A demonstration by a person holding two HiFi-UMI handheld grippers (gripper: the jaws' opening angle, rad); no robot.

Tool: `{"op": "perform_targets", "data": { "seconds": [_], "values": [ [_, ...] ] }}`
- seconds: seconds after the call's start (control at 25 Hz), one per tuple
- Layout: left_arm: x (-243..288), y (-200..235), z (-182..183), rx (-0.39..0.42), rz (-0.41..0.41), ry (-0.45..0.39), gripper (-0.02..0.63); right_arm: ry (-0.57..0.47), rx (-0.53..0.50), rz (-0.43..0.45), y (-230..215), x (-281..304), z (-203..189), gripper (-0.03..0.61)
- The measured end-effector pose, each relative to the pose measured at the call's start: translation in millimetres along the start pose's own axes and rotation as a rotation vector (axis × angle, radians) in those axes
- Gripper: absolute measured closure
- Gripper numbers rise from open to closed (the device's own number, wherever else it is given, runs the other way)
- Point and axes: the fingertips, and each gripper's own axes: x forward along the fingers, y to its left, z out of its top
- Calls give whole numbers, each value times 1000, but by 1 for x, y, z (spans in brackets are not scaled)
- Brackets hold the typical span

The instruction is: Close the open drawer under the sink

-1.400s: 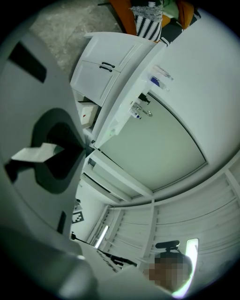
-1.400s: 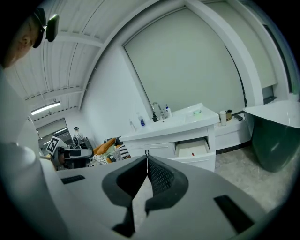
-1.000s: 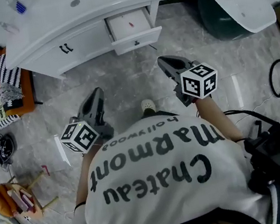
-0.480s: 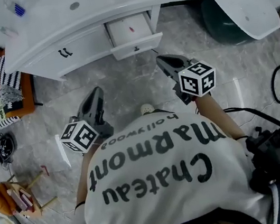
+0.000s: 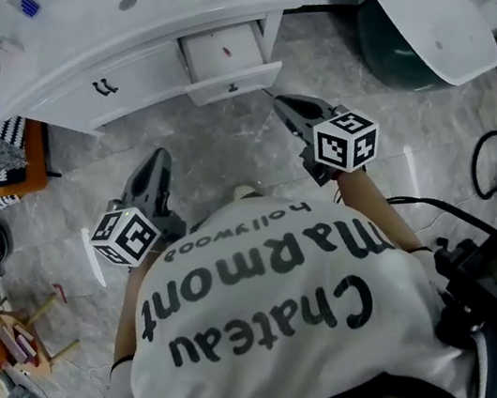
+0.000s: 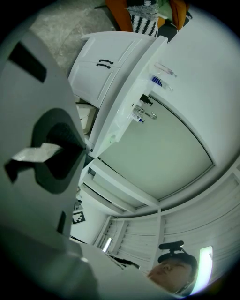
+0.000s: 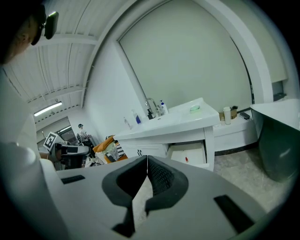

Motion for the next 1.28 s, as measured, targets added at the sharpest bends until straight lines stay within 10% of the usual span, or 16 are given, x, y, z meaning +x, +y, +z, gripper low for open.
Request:
{"op": "perform_targets", "data": {
  "seconds": [0.44, 0.8, 1.28],
  "values": [
    [10, -5, -14, 75, 6, 51, 606, 12, 71, 30, -5, 9, -23, 568],
    [16, 13, -14, -21, -6, -44, 606, 44, 124, 0, -15, 36, -39, 568],
    [94, 57, -41, 62, -45, 140, 606, 52, 201, -94, -66, 89, -67, 568]
  ]
}}
